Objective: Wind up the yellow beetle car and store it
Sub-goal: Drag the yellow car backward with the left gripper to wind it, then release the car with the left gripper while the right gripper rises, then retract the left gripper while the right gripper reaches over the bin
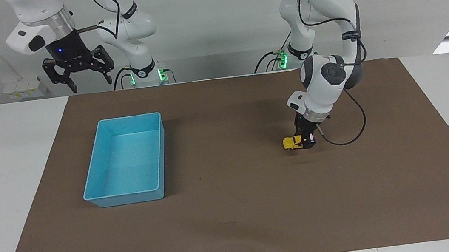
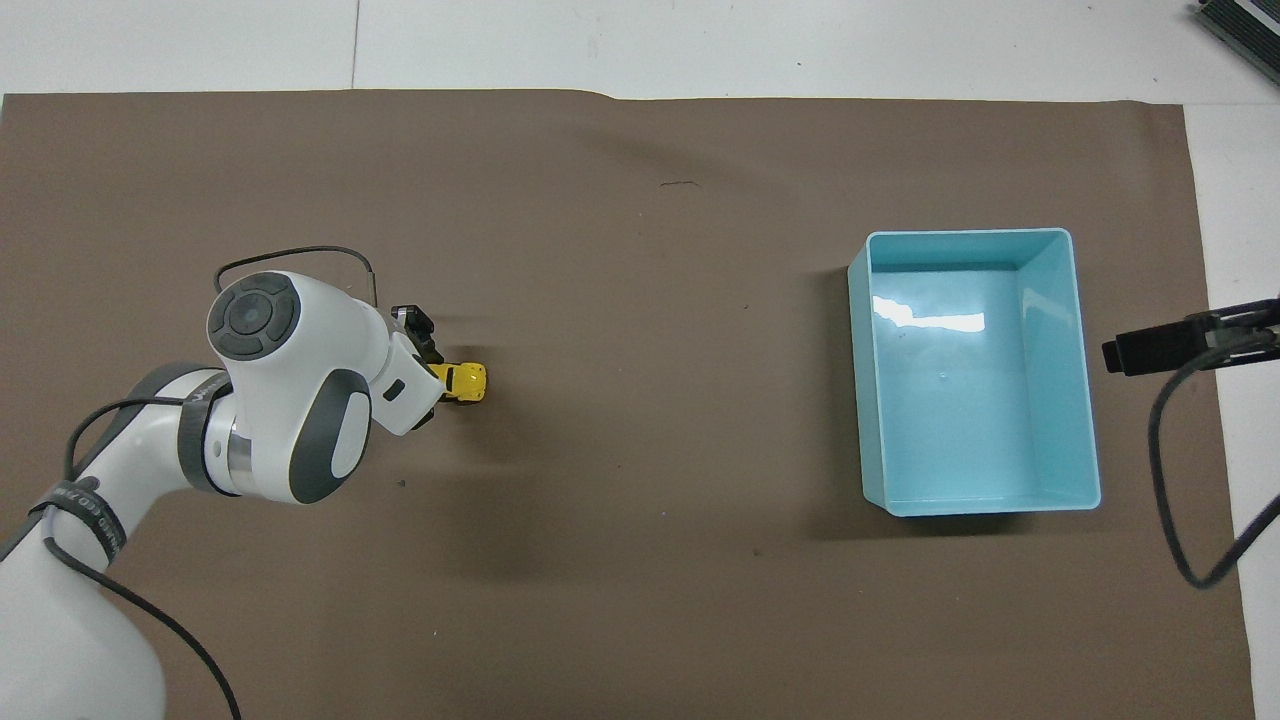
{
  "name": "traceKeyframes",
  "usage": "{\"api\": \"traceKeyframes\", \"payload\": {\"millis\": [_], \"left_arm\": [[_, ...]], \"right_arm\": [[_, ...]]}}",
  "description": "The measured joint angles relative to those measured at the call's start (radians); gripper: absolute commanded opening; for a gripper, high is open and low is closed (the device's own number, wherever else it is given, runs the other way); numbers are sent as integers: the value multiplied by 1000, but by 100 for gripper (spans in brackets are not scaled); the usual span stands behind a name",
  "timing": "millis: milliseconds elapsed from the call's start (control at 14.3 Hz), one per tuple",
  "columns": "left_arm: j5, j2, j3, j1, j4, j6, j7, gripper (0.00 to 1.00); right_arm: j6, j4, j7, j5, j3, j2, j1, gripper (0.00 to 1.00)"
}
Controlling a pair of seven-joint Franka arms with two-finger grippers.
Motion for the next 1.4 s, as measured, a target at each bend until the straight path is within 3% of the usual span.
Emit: {"api": "traceKeyframes", "payload": {"millis": [280, 700, 1190, 1400], "left_arm": [[51, 4, 5, 0, 26, 14, 4, 100], [55, -99, 18, 3, 87, -128, -191, 100], [57, -125, 22, 110, 201, -200, -487, 100], [61, -129, 24, 151, 253, -264, -664, 100]], "right_arm": [[0, 0, -2, 0, 0, 0, 0, 100], [-1, -6, -88, 0, 2, -7, 1, 100], [4, -81, -507, 1, 11, -49, 14, 100], [47, -118, -649, 1, 13, -49, 74, 100]]}}
